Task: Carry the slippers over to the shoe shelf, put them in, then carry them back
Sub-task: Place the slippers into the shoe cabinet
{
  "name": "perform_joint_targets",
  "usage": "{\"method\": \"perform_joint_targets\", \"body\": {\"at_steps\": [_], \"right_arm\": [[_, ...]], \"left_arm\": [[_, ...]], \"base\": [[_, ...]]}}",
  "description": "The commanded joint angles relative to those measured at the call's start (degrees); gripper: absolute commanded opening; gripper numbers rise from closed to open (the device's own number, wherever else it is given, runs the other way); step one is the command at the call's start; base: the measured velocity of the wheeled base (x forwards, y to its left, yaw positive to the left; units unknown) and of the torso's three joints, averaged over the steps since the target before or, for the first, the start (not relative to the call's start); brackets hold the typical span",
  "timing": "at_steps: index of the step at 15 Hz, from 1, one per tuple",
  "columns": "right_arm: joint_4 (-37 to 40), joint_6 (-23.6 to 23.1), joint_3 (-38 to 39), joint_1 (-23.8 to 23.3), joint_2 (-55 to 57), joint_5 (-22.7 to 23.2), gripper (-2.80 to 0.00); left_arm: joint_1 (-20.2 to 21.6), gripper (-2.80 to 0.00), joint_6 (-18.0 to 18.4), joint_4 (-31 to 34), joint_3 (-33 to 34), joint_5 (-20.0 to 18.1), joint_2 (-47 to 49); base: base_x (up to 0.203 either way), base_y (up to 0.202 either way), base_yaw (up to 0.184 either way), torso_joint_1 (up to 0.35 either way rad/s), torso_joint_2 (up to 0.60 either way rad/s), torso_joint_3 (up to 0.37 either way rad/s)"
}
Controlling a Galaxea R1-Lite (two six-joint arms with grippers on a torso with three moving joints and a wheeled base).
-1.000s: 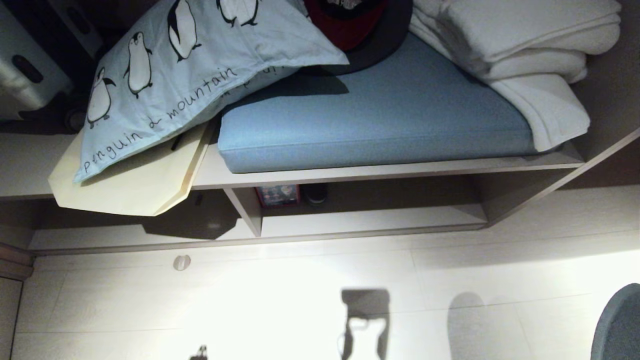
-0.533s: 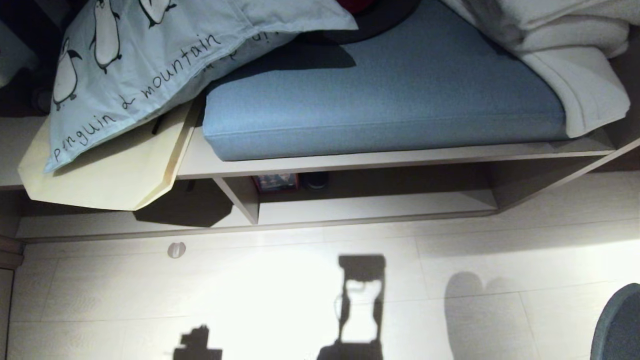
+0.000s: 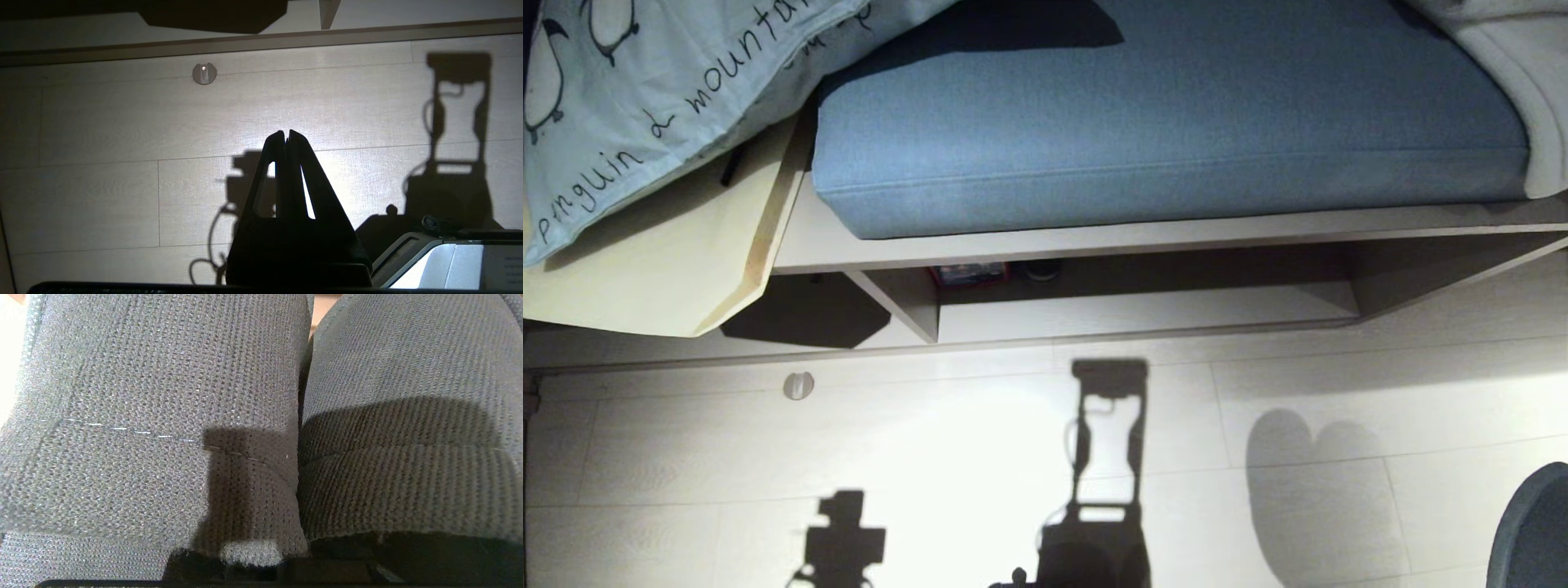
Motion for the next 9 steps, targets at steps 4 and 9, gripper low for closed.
{"method": "perform_joint_targets", "body": {"at_steps": [4, 9], "right_arm": [[0.0, 0.0, 0.1, 0.0, 0.0, 0.0, -2.80], [0.0, -0.1, 0.1, 0.0, 0.0, 0.0, -2.80]], "left_arm": [[0.0, -2.80, 0.0, 0.0, 0.0, 0.0, 0.0], [0.1, -2.80, 0.0, 0.0, 0.0, 0.0, 0.0]], "base": [[0.000, 0.000, 0.000, 0.005, 0.01, -0.198], [0.000, 0.000, 0.000, 0.003, 0.00, -0.198]]}}
